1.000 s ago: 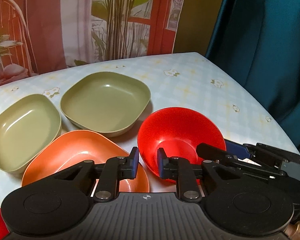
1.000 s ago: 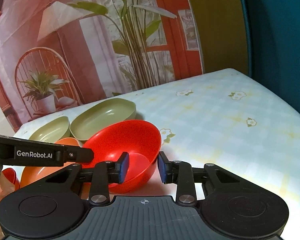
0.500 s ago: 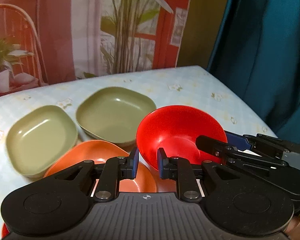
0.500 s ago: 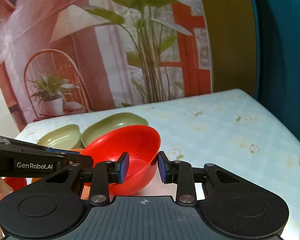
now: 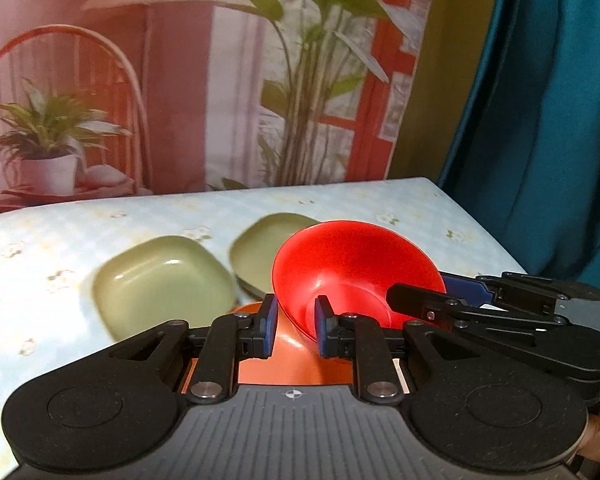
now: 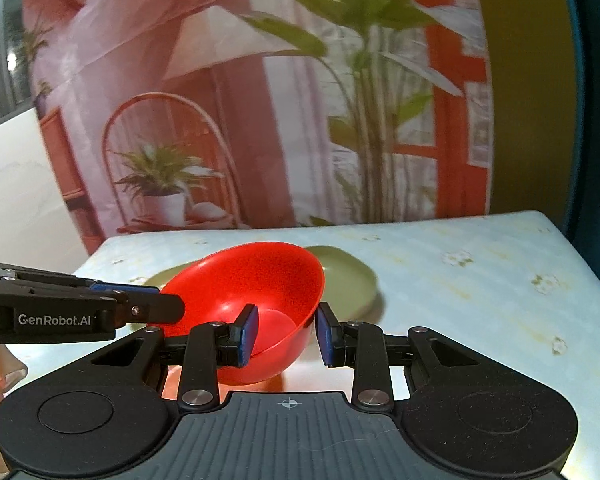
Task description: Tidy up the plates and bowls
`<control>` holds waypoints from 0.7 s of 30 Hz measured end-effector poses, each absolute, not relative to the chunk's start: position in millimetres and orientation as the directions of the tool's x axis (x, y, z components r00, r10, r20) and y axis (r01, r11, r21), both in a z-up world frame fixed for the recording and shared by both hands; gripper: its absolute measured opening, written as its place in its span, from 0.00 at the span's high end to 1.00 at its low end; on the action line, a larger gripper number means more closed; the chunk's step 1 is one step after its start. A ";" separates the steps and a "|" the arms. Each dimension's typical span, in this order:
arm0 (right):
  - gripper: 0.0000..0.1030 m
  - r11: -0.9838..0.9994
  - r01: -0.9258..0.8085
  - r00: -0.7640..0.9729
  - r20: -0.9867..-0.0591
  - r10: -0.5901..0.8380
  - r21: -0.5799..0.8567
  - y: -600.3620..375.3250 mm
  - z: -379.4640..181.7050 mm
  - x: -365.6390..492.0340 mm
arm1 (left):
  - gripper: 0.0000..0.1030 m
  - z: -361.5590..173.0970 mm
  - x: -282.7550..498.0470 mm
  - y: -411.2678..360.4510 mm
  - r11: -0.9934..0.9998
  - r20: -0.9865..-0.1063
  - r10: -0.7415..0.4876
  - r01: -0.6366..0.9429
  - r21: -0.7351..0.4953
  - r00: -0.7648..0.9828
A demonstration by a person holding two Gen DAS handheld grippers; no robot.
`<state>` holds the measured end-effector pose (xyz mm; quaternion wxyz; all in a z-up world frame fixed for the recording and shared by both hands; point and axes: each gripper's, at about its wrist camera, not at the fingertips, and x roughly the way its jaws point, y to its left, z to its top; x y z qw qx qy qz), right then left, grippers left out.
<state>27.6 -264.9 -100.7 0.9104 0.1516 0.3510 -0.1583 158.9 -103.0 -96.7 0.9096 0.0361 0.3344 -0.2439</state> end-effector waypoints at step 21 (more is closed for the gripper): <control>0.72 0.969 0.173 0.704 -0.711 0.005 0.177 -153.2 -82.7 89.2 | 0.80 -69.6 109.6 19.5 0.937 -0.576 -0.344 0.314 -0.155 0.741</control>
